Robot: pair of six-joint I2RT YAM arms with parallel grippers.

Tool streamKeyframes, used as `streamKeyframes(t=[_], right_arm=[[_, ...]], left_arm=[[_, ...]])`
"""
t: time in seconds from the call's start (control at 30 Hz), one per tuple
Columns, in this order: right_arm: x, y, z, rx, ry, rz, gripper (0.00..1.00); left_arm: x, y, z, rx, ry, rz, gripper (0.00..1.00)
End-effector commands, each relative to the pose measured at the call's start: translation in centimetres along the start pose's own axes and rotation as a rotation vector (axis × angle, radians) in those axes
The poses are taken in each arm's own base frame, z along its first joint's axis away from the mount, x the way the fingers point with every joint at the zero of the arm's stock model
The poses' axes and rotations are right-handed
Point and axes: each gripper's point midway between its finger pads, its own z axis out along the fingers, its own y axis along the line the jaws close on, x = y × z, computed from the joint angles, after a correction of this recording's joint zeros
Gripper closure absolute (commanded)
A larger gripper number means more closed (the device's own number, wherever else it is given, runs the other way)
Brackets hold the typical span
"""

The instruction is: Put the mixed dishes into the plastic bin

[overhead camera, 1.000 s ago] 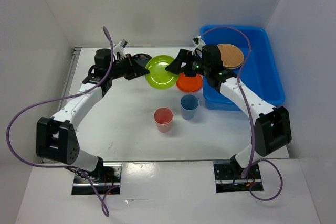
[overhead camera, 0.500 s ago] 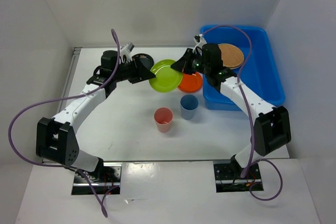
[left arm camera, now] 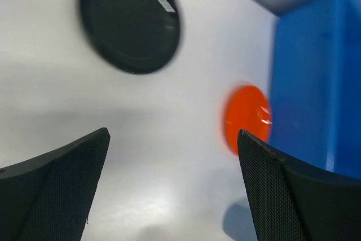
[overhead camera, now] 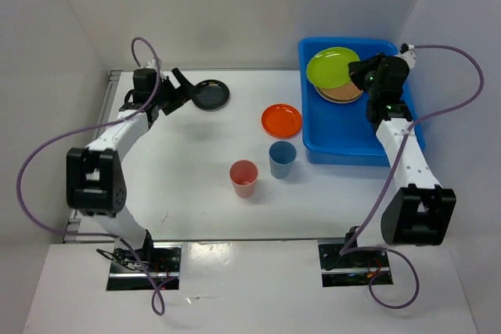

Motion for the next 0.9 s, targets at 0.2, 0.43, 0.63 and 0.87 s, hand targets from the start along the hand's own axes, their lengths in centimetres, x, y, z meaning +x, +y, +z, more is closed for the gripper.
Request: streamKeyframes(t=[0.2, 0.43, 0.63, 0.87], right_arm=[[-1.8, -13.6, 9.7, 0.31, -0.163, 0.195, 1.0], [-0.2, -19.5, 16.0, 0.388, -0.154, 0.238, 1.0], [2.0, -23.3, 19.2, 0.459, -0.107, 0.251, 1.0], [3.7, -23.2, 20.2, 0.465, 0.069, 0.212, 0.06]], left_arm=[[-1.3, 9.3, 8.4, -0.203, -0.118, -0.212, 0.0], [-2.0, 13.9, 10.3, -0.299, -0.203, -0.298, 0.0], [-1.9, 15.3, 12.5, -0.3, -0.189, -0.316, 0.0], [-1.4, 15.4, 14.2, -0.27, -0.151, -0.33, 0.0]])
